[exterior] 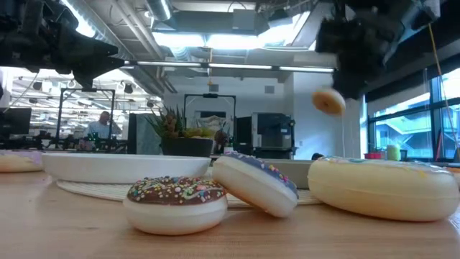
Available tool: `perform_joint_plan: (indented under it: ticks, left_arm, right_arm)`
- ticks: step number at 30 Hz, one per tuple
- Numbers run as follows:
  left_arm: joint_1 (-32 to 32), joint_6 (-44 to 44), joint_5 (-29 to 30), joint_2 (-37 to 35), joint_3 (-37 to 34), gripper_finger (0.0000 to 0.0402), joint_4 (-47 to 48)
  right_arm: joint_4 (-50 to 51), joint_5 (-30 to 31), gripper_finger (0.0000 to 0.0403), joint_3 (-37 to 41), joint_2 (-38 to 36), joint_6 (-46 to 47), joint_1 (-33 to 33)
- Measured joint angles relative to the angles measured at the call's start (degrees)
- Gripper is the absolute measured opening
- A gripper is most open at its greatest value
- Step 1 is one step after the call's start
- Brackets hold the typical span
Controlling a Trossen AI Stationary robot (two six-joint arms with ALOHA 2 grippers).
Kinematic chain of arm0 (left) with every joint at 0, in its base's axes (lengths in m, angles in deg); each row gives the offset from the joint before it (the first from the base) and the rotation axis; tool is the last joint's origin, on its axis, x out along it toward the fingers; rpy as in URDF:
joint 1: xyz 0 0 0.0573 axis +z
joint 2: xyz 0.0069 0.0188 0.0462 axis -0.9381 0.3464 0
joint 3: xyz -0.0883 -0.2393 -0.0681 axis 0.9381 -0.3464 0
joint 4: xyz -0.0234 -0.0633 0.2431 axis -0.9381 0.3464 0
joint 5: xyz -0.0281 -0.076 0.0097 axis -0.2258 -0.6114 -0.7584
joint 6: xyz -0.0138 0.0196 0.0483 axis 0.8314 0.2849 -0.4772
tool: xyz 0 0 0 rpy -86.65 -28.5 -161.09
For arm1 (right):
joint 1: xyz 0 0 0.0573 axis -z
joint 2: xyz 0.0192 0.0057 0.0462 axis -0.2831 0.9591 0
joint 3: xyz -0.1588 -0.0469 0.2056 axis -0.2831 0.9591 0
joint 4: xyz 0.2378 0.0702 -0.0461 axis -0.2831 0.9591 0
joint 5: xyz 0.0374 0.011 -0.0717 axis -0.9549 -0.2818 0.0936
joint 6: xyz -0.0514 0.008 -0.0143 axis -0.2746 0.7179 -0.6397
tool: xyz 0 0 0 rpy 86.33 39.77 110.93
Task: Pick & Place donuts
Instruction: Put the small black donut onto the gray plate
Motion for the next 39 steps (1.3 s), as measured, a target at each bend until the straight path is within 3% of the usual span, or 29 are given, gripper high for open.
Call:
perform_joint_plan:
  ticks: [8, 19, 34, 39]
  left_arm:
    - [0.0, -2.9, 0.0, 0.0, 0.0, 0.019, 0.0]
    - [0.0, -2.9, -0.3, 0.0, 0.0, 0.019, 0.0]
    - [0.0, -2.9, -0.4, 0.0, 0.0, 0.0189, 0.0]
    - [0.0, -2.9, -0.4, 0.0, 0.0, 0.0191, 0.0]
  right_arm:
    - [0.9, 0.9, 0.0054, -9.6, 11.9, -8.5, 0.0]
    - [3.2, 0.9, 0.0054, -16.1, 29.5, -12.8, 0.0]
    - [3.3, 0.0, 0.0056, -17.1, 31.5, -12.7, 0.0]
    - [3.5, 0.0, 0.0092, -17.1, 31.5, -12.6, 0.0]
